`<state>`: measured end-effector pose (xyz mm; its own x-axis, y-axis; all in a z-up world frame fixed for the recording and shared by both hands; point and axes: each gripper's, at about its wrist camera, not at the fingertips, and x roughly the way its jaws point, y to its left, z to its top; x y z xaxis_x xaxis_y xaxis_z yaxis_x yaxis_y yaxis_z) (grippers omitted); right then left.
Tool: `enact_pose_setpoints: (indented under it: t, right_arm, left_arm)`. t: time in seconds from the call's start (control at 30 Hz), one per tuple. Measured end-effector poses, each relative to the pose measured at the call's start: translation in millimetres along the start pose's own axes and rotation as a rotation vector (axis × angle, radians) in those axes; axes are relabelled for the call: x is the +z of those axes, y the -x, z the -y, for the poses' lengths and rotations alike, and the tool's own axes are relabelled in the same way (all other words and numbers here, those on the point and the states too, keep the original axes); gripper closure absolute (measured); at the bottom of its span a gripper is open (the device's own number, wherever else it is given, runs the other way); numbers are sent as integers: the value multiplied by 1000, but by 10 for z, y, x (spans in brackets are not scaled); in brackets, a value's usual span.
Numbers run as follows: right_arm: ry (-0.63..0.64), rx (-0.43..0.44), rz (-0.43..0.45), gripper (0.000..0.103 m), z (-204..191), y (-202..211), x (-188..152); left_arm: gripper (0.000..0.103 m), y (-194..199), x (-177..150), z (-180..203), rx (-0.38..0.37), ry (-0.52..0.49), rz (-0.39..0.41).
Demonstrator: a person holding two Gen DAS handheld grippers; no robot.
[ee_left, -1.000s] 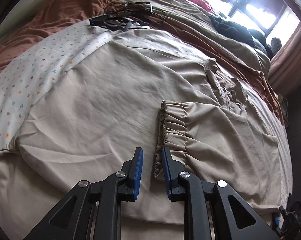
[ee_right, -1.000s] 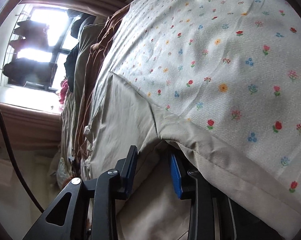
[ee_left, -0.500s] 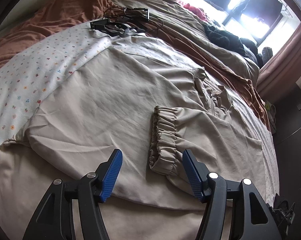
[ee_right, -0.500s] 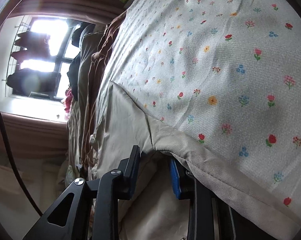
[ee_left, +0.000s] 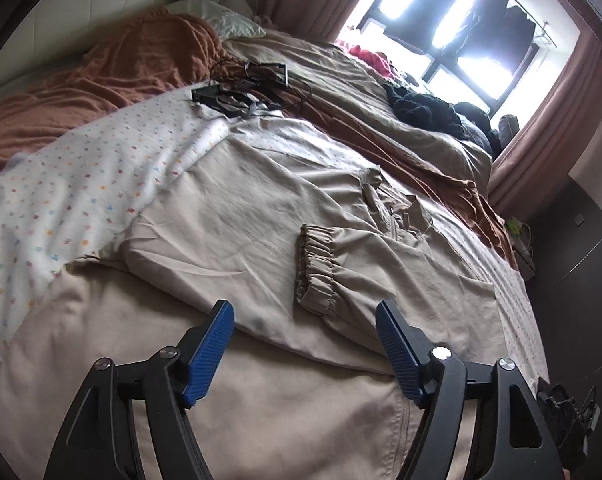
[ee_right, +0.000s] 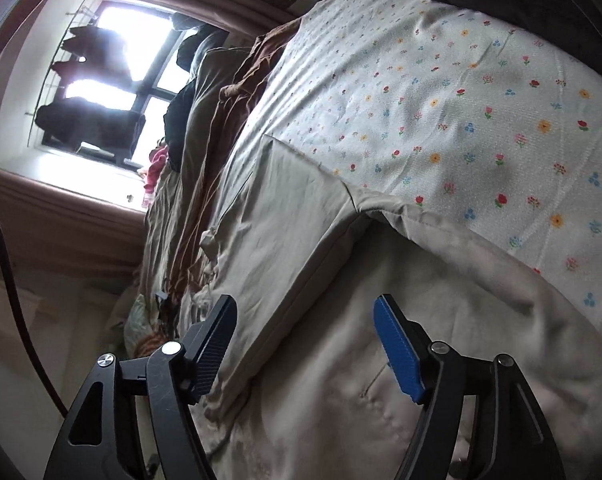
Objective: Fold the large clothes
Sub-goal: 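Move both tools back to the jacket hem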
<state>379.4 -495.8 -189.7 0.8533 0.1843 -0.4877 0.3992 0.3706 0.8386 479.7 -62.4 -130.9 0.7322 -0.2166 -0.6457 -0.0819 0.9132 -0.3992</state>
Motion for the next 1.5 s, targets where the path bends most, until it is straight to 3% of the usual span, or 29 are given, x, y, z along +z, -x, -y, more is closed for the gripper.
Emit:
enact_pose_setpoints:
  t: [0.2, 0.33, 0.5, 1.03, 1.1, 1.5]
  right_arm:
    - [120, -43, 20, 10, -36, 512, -191]
    - [186, -48, 27, 0, -70, 846, -266]
    - [226, -48, 28, 0, -56, 1173, -408]
    - [395, -68, 87, 0, 157, 2200, -895]
    - [415, -116, 94, 0, 159, 2276, -964]
    - [529, -158, 79, 0, 307, 2519, -1239]
  left_arm:
    - [18, 622, -158, -304, -22, 30, 45]
    - [17, 977, -208, -429, 5, 14, 68]
    - [1, 1430, -333, -592, -11, 40, 98]
    - [0, 2655, -930, -965, 23, -66, 125]
    - [0, 2751, -1022, -1008, 25, -73, 133]
    - [1, 3005, -1438, -1393, 18, -29, 117]
